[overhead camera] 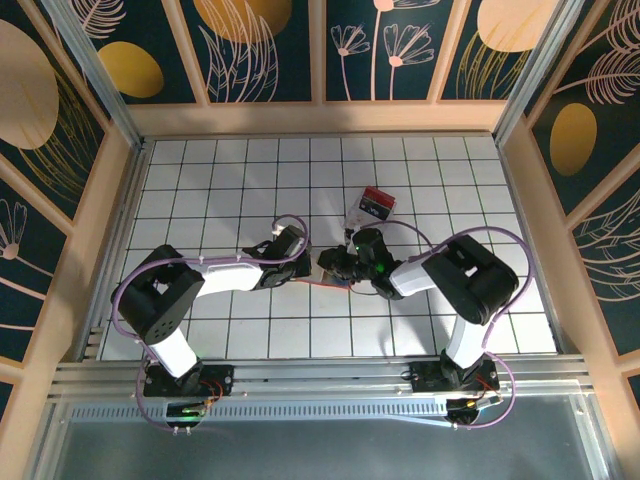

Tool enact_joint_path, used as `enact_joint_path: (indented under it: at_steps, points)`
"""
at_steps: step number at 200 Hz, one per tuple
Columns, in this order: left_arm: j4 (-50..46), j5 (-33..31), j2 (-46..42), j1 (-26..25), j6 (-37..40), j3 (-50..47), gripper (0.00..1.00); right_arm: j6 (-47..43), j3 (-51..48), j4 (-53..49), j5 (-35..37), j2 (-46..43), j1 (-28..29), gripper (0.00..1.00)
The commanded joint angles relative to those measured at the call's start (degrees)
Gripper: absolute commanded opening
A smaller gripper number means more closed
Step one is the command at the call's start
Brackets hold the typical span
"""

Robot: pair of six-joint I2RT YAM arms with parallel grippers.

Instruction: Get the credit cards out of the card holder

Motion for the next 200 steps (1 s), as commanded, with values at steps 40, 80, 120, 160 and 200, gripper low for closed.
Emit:
enact_joint_path:
  at_steps: [40,80,120,160,200]
  points:
    - [-3.38,-0.04,0.97,0.07,-1.32,-2.08,0.20,-1.33,5.11,-20.78,7.54,-3.35,1.97,0.22]
    - [-3.90,-0.43,0.99,0.07,-1.68,-1.92,0.20,-1.54,4.19,-22.75,9.04,-6.18,1.99,0.22]
    - [-3.91,-0.19,0.97,0.05,-1.63,-1.72,0.19,-0.79,3.44,-21.15,8.22,-5.17,1.98,0.23]
    - [-3.74,0.28,0.95,0.09,-1.58,-1.69,0.18,0.09,4.03,-19.18,7.24,-2.38,1.99,0.23]
    - [-3.30,0.77,0.97,0.11,-1.52,-2.00,0.18,0.05,5.58,-20.58,7.45,-0.72,2.00,0.23]
